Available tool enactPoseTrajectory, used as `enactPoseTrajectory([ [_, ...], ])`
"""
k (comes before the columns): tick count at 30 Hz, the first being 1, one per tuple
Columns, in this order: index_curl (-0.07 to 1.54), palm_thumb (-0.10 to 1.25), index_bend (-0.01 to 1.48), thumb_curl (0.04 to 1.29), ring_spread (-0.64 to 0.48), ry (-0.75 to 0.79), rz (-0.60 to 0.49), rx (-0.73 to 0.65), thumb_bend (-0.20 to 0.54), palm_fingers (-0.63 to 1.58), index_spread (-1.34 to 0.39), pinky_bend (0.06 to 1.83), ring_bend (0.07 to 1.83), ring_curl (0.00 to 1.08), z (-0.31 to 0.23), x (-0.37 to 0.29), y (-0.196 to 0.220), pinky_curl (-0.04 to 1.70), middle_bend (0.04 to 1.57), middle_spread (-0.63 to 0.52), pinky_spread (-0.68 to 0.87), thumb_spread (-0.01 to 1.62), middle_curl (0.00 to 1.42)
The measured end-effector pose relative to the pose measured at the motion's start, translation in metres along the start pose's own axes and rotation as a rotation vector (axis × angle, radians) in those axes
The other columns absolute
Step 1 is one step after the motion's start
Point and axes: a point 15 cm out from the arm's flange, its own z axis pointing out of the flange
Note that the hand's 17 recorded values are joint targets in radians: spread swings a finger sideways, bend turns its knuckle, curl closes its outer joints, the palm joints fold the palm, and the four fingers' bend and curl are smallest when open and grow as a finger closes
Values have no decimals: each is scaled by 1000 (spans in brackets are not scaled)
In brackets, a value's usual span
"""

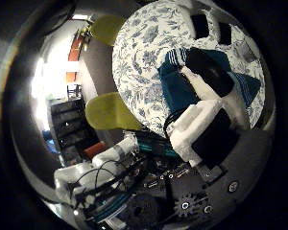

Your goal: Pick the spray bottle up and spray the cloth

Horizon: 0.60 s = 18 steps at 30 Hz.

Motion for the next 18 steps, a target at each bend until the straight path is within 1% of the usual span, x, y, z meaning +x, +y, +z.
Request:
enactPoseTrajectory([
  [4, 598, 1036, 299, 336, -153, -74, 14, 52, -7, 605, -435, 366, 609, 358, -18, 5, 8, 169, 535, -233, 133, 1431, 583],
  [6, 596, 1015, 291, 333, -165, -118, 42, 90, -12, 643, -438, 372, 638, 365, -27, 17, 12, 158, 545, -246, 130, 1418, 585],
  [7, 595, 961, 289, 324, -173, -144, 56, 113, -28, 674, -441, 371, 657, 369, -32, 24, 14, 149, 558, -251, 130, 1394, 589],
  [9, 596, 878, 279, 315, -182, -197, 95, 164, -35, 707, -440, 390, 685, 378, -41, 45, 18, 138, 572, -251, 118, 1351, 596],
  [12, 595, 775, 252, 310, -196, -286, 147, 241, -30, 721, -433, 430, 711, 389, -52, 75, 26, 118, 590, -248, 110, 1295, 605],
  [13, 595, 771, 250, 310, -197, -310, 162, 266, -27, 722, -434, 432, 712, 390, -54, 85, 28, 116, 596, -248, 110, 1292, 608],
  [15, 594, 700, 221, 307, -205, -359, 190, 325, -28, 715, -422, 463, 733, 397, -57, 107, 34, 101, 604, -248, 108, 1263, 613],
  [18, 585, 642, 189, 308, -211, -443, 237, 424, -27, 701, -408, 515, 755, 405, -57, 137, 39, 80, 611, -236, 99, 1219, 621],
])
